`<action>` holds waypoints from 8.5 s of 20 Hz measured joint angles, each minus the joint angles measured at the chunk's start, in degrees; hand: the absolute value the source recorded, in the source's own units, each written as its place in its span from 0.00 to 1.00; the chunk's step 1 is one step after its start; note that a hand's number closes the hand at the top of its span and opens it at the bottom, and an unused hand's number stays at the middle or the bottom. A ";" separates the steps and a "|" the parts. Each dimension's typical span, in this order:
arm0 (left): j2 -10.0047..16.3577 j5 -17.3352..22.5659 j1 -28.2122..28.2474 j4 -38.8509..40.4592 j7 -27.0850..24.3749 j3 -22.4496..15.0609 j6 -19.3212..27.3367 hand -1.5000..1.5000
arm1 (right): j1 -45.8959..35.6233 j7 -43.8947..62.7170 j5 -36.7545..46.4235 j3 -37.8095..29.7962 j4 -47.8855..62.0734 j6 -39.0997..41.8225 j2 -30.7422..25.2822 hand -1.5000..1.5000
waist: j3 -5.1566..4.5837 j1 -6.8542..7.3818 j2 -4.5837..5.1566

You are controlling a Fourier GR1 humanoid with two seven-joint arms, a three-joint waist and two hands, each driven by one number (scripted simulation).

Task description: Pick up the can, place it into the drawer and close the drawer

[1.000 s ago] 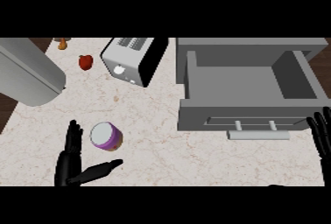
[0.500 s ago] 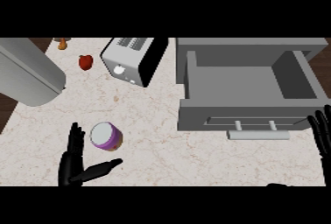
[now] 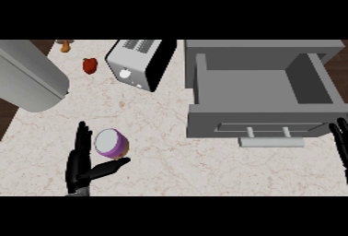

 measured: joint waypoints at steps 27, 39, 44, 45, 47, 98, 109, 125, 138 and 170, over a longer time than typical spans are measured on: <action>-1.59 2.23 -10.44 9.51 -3.69 -1.71 -0.35 1.00 | 1.45 0.66 -2.62 -2.44 -2.22 1.48 0.43 0.00 | 0.00 -0.06 -0.03; -0.89 5.21 -12.30 3.92 -0.60 -5.13 -2.48 1.00 | 1.37 1.28 -3.38 -2.68 -2.80 1.24 0.20 0.00 | -0.01 0.00 -0.04; 4.40 7.55 -11.78 0.91 1.86 -2.53 -8.21 1.00 | 2.68 0.39 -3.01 -1.63 -3.46 0.88 0.77 0.00 | 0.01 0.02 -0.04; 4.76 7.74 -12.27 -0.09 3.01 -2.46 -8.54 1.00 | 2.20 0.23 -2.84 -1.64 -2.79 0.78 0.78 0.00 | 0.00 0.03 -0.04; 5.03 7.63 -13.10 -2.22 5.52 -2.86 -8.64 1.00 | 3.02 -0.30 -3.32 -2.17 -3.02 1.32 0.93 0.00 | 0.02 0.00 -0.04; -2.13 8.38 -80.42 23.82 35.56 -18.32 15.76 1.00 | 1.55 1.65 -2.99 -1.60 -4.68 0.65 0.75 0.00 | 0.09 -2.69 0.50; -2.14 17.69 -83.92 32.70 30.85 -26.79 18.83 1.00 | -2.92 2.34 -1.38 -0.51 -2.04 -0.21 0.21 0.00 | 0.14 -4.38 0.94; -2.14 22.51 -83.16 40.29 23.66 -35.83 21.96 1.00 | -7.27 3.04 -1.76 -1.32 0.00 -0.56 -1.37 0.00 | 0.18 -6.13 1.57; -2.13 25.84 -81.09 41.85 21.68 -40.28 27.83 0.00 | -8.12 3.57 -2.29 -1.35 -0.26 -0.05 -2.17 0.00 | 0.17 -7.22 1.79; -2.14 36.24 -82.94 37.99 17.49 -39.34 33.36 0.00 | -15.64 -3.20 43.17 14.12 1.52 -4.07 -12.93 0.00 | 0.03 -1.99 0.74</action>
